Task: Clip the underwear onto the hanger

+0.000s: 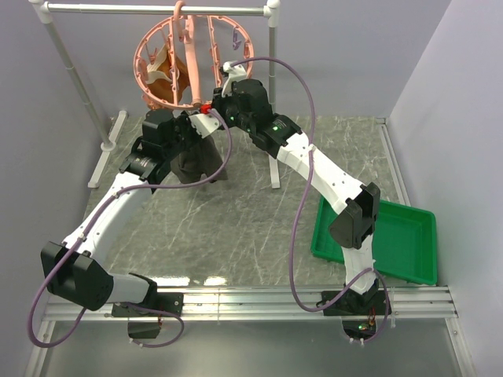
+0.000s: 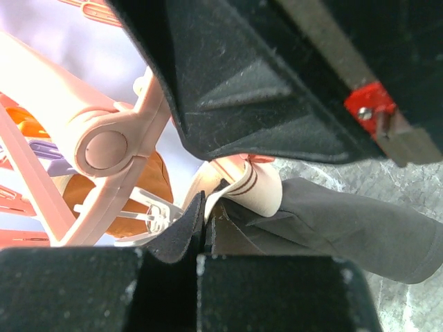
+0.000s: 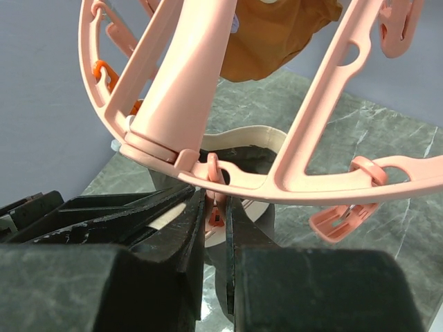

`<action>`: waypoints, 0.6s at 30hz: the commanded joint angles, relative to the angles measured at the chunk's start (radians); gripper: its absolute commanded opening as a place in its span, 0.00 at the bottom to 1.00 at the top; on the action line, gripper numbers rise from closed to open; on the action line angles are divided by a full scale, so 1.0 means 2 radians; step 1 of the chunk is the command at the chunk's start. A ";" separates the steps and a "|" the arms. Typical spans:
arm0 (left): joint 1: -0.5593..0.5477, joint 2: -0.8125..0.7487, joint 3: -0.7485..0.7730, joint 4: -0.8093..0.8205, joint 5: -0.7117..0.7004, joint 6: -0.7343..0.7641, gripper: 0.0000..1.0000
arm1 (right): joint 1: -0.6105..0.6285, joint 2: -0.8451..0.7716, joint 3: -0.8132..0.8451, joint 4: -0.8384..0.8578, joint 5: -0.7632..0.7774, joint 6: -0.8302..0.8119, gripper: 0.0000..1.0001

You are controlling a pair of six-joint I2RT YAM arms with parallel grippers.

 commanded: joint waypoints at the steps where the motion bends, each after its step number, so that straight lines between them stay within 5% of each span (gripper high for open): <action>1: -0.003 -0.007 0.008 0.029 -0.002 -0.011 0.00 | 0.006 0.007 0.013 -0.029 -0.007 0.004 0.18; 11: -0.003 -0.005 0.007 0.036 -0.002 -0.011 0.00 | 0.005 0.003 0.010 -0.025 -0.017 0.011 0.38; 18: -0.003 -0.004 0.006 0.037 -0.002 -0.008 0.00 | 0.004 0.003 0.012 -0.024 -0.019 0.014 0.43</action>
